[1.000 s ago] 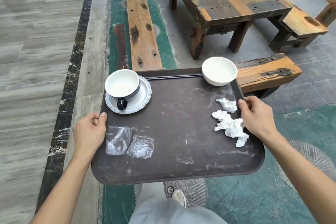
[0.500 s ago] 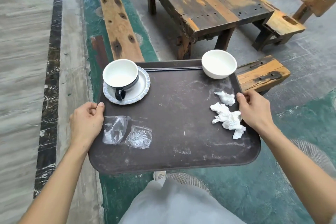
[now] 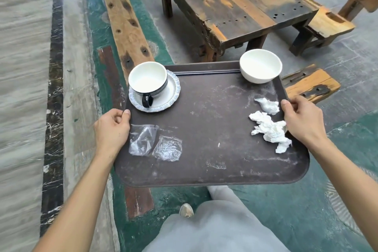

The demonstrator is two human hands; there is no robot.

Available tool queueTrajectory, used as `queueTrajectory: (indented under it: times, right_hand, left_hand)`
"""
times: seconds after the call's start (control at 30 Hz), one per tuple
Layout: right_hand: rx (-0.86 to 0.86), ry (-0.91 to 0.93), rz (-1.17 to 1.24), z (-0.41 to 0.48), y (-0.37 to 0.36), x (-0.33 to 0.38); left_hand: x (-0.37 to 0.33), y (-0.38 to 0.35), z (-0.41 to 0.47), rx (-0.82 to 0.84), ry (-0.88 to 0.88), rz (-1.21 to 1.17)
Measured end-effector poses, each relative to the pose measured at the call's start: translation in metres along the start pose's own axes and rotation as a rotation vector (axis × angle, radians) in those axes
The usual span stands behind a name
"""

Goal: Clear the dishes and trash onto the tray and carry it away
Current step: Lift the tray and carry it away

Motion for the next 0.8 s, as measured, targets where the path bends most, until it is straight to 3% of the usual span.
queueTrajectory:
  times: [0.43,0.8]
  right_hand:
    - [0.02,0.06,0.02,0.201,-0.016,-0.007]
    - [0.06,0.03,0.016,0.29,-0.039,0.008]
  left_hand:
    - [-0.059,-0.108,0.102,-0.076,0.035,-0.024]
    - [-0.087,-0.15,0.177,-0.058,0.041,0.007]
Point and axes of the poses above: each hand's wrist, its own z-axis towards the middle knuckle, its own y-axis out of the back of the hand, x = y × z, the point moved 10 cm from there along z, towards the middle knuckle, and after that the axes turned 5 degrees about -y, right-handed, at the moved point
